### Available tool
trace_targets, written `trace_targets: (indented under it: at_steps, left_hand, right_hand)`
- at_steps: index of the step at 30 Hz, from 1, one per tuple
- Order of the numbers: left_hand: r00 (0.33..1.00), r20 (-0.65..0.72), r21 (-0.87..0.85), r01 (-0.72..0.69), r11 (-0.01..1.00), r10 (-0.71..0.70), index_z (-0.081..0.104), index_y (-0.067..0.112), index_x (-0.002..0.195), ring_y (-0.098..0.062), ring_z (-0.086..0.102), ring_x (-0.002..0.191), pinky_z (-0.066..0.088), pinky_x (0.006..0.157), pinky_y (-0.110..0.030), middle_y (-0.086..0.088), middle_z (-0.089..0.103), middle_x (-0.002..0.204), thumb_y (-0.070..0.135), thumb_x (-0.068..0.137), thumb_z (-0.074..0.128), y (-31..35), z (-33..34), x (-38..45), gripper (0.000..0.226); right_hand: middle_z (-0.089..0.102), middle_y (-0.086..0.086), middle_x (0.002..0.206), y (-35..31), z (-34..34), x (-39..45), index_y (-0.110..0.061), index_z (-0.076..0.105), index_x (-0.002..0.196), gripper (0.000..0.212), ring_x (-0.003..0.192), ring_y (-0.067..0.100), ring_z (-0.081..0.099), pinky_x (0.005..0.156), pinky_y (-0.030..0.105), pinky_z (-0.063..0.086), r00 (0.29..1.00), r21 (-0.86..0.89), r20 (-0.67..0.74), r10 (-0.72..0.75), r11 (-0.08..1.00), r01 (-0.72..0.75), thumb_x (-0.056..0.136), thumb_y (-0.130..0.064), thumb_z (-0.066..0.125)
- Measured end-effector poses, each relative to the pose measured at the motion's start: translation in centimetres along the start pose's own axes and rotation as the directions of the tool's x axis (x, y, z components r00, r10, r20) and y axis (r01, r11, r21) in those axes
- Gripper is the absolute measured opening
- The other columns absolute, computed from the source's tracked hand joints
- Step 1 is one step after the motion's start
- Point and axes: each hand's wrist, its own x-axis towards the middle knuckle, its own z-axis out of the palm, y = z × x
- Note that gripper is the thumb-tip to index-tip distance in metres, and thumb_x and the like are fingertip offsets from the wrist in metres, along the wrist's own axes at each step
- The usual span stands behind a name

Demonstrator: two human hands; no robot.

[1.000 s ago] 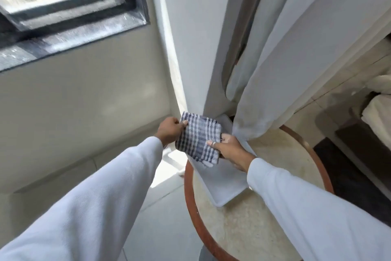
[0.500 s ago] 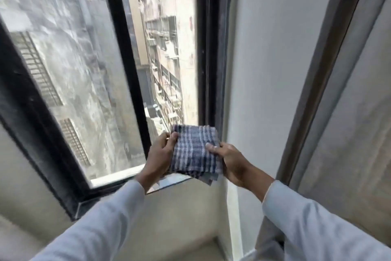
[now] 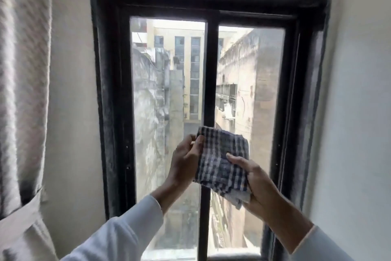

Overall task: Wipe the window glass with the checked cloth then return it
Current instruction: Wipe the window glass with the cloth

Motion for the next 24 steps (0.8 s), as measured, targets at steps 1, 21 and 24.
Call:
trace_targets:
  at_steps: [1, 21, 24]
  left_hand:
    - [1.000, -0.023, 0.000, 0.015, 1.000, -0.015, 0.070, 0.012, 0.102, -0.023, 0.070, 0.077, 0.058, 0.069, -0.043, -0.007, 0.074, 0.088, 0.042, 0.111, 0.054, -0.7, -0.6, 1.0, 0.035]
    - [0.757, -0.025, 0.870, -0.305, 0.388, 0.652, -0.001, -0.004, 0.173, -0.035, -0.008, 0.173, 0.000, 0.140, -0.050, -0.023, -0.012, 0.182, 0.053, 0.113, 0.022, -3.2, -20.0, 20.9, 0.086]
    - [0.718, -0.015, 0.853, -0.355, 0.384, 0.696, 0.000, 0.000, 0.174, -0.029, -0.007, 0.174, -0.003, 0.140, -0.040, -0.017, -0.013, 0.183, 0.054, 0.113, 0.019, -3.9, -20.2, 21.4, 0.084]
  right_hand:
    - [0.075, 0.032, 0.127, 0.6, 0.1, 1.4, 0.004, 0.059, 0.143, 0.056, 0.102, 0.043, 0.081, 0.079, 0.047, 0.068, 1.000, 0.022, -0.012, 0.006, 1.000, -0.006, 0.093, -0.014, 0.074]
    - [0.027, 0.008, 0.179, 12.3, 8.0, 28.8, -0.017, 0.020, 0.171, 0.089, 0.167, 0.030, 0.008, 0.135, 0.057, 0.011, 0.550, -0.725, 0.650, -0.524, -0.644, 0.242, 0.099, -0.056, 0.054]
    - [0.029, 0.004, 0.176, 9.8, 8.1, 31.0, -0.017, 0.031, 0.168, 0.077, 0.168, 0.027, 0.011, 0.138, 0.048, 0.004, 0.412, -0.574, 0.792, -0.451, -0.781, 0.247, 0.100, -0.044, 0.054]
